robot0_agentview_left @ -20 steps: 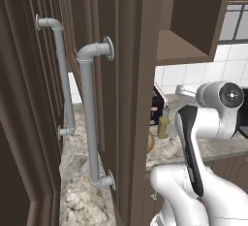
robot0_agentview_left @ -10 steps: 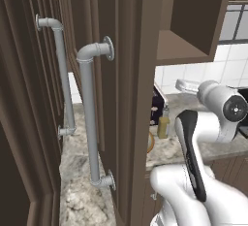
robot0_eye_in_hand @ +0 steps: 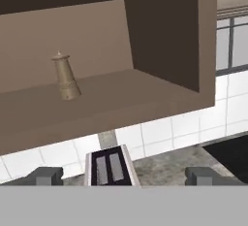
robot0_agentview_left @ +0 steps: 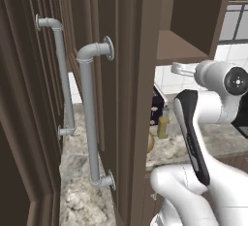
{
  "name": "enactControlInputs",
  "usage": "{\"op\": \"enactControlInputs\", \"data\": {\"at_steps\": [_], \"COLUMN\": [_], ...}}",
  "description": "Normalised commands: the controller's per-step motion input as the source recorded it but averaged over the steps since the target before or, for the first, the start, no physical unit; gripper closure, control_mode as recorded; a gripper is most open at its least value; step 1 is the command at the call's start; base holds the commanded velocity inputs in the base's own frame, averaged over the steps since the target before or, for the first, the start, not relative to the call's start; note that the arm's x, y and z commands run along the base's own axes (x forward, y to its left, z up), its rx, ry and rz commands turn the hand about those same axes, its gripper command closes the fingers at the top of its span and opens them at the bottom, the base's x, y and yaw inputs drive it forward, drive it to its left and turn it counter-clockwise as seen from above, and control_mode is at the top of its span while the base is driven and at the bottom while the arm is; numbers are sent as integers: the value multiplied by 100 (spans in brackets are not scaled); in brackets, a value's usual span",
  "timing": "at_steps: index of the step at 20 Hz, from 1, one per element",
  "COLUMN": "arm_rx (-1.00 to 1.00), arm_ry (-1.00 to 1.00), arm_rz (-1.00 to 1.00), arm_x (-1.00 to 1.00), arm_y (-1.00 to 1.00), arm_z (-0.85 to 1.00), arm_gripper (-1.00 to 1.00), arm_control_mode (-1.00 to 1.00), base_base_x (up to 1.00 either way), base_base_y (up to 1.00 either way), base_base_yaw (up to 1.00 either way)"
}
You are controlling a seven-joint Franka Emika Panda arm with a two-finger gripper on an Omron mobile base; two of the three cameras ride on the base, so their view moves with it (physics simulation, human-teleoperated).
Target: Retrieve the bottle and the shaker from the cabinet and place them next to the mixing bowl on the counter. Then add garlic from the fridge to the mixing bowl.
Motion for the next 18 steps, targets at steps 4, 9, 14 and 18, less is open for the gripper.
{"op": "enactControlInputs", "data": {"at_steps": [4, 9, 14, 18], "arm_rx": [-4, -1, -5, 0], "arm_ry": [21, 23, 12, -1], "arm_rz": [6, 5, 1, 1], "arm_x": [-16, -2, 0, 7], "arm_y": [22, 22, 37, 4], "arm_z": [47, 11, -1, -4], "arm_gripper": [-100, -100, -100, -100], "arm_control_mode": [-100, -100, -100, -100], "base_base_x": [0, 0, 0, 0], "base_base_y": [0, 0, 0, 0], "base_base_yaw": [0, 0, 0, 0]}}
